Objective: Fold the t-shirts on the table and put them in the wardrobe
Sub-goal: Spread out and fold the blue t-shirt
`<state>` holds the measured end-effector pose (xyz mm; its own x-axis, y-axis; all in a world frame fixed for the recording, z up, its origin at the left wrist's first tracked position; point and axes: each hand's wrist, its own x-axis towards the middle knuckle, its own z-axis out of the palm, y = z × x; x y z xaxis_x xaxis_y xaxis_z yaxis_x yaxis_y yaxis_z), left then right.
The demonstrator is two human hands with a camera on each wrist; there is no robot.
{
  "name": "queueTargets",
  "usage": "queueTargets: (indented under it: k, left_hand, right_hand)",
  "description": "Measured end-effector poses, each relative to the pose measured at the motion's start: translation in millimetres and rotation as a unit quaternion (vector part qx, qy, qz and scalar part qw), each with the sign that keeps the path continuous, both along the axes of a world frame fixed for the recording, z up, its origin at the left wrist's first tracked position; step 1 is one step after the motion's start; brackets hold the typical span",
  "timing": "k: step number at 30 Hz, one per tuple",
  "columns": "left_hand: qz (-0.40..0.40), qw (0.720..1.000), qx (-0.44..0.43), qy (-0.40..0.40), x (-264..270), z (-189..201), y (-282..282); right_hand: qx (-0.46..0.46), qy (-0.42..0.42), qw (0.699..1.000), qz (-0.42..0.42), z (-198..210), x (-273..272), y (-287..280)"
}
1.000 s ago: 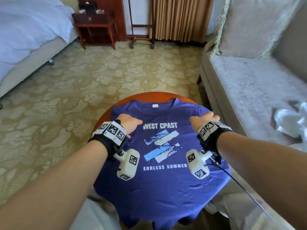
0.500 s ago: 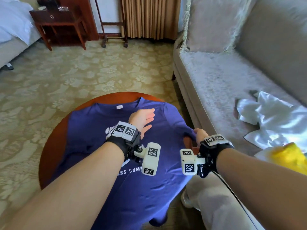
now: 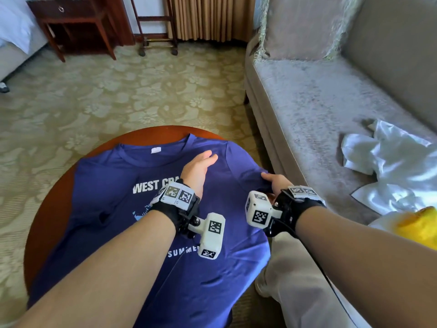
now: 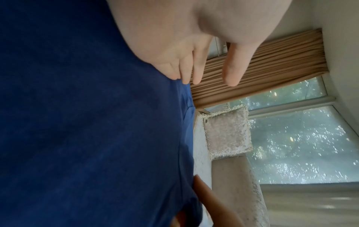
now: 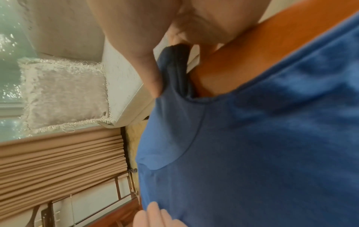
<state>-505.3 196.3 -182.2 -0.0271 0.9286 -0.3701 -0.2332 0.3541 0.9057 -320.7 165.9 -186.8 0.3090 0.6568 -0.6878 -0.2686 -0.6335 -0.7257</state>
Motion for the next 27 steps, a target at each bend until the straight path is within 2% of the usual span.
queueTargets:
  k: [5, 9, 13, 17, 19, 21, 25, 27]
  left_hand:
    - [-0.018, 0.998, -0.015, -0.051, -5.5, -1.1, 0.8]
    - [-0.038, 0.998, -0.014, -0.056, -7.3, 5.1, -1.5]
    - [-0.061, 0.997, 0.001, -0.057, -12.9, 14.2, -3.0]
    - [-0.077, 0.992, 0.003, -0.097, -16.9, 29.6, -7.4]
    - [-0.069, 0.989, -0.014, -0.131, -22.6, 38.8, -7.8]
    - [-0.054, 0.988, -0.02, -0.142, -32.1, 43.5, -5.6]
    - [-0.019, 0.991, -0.029, -0.13, -58.3, 47.1, -6.2]
    - [0.005, 0.993, -0.03, -0.115, -72.2, 46.3, -8.5]
  right_hand:
    - [0.012, -0.003, 1.0, -0.013, 16.8, 2.6, 8.3]
    - [0.051, -0.027, 0.997, -0.049, 21.4, -3.0, 16.1]
    - [0.122, -0.159, 0.979, -0.027, 51.1, -22.1, 5.2]
    - [0.158, -0.331, 0.929, 0.052, 68.3, -53.4, -2.4]
    - [0.174, -0.386, 0.899, 0.112, 73.5, -70.6, -3.8]
    - [0.189, -0.428, 0.861, 0.2, 77.0, -86.2, -6.3]
    - [0.141, -0.462, 0.768, 0.421, 70.5, -113.0, -10.5]
    - [0.116, -0.455, 0.771, 0.43, 70.8, -120.1, -11.6]
